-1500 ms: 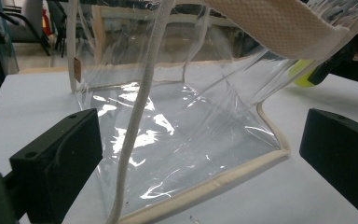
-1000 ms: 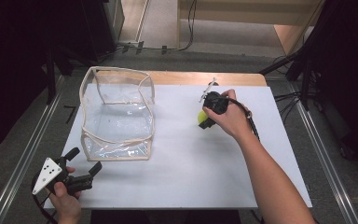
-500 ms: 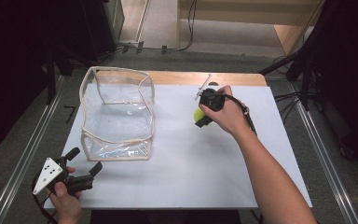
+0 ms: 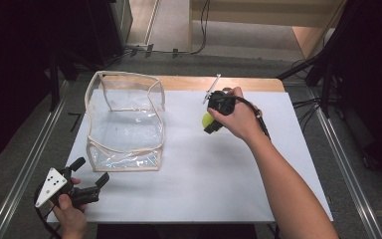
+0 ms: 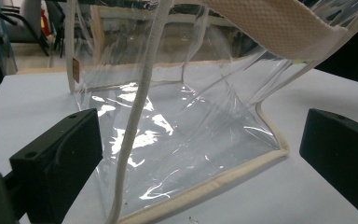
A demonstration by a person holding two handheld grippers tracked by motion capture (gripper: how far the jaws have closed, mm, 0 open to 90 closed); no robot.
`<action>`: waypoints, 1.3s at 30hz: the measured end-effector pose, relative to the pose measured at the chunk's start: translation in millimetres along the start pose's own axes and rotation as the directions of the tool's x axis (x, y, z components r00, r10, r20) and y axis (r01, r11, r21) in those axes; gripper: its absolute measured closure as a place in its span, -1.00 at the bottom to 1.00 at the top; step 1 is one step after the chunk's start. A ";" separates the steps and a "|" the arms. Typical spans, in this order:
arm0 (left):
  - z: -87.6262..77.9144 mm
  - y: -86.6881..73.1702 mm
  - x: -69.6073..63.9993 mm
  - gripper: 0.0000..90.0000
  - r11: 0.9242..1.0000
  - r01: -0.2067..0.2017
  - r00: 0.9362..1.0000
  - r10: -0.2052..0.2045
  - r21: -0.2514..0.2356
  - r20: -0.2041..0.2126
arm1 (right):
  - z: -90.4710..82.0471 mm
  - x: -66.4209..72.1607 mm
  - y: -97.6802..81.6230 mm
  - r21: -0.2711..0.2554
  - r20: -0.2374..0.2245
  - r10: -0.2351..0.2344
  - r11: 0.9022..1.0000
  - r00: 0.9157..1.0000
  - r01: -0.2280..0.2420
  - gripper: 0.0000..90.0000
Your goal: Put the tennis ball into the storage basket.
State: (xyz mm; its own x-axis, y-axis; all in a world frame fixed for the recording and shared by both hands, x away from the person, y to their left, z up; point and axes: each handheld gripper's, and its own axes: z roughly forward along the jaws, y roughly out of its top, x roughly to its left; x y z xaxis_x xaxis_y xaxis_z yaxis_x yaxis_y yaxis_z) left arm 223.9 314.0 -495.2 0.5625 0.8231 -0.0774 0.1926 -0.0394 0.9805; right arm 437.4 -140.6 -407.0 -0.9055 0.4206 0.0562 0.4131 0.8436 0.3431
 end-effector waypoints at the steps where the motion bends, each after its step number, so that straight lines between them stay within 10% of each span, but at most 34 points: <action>1: -0.1 0.0 0.0 -1.00 1.000 -0.001 1.000 0.001 0.001 0.000 | -1.1 0.6 1.5 0.002 0.000 0.000 1.000 1.000 0.000 -0.48; 39: 0.2 0.3 0.2 -1.00 1.000 0.002 1.000 -0.002 0.003 0.001 | -33.3 21.9 49.8 -0.028 -0.018 -0.094 0.995 0.995 0.093 -0.47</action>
State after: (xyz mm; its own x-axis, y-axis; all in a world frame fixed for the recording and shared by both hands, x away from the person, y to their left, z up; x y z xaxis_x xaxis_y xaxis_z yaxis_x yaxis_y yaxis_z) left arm 224.2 314.0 -495.0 0.5626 0.8229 -0.0792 0.1958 -0.0395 0.9799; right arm 434.9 -100.5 -357.5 -0.9419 0.3333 0.0406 0.3237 0.8694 0.3732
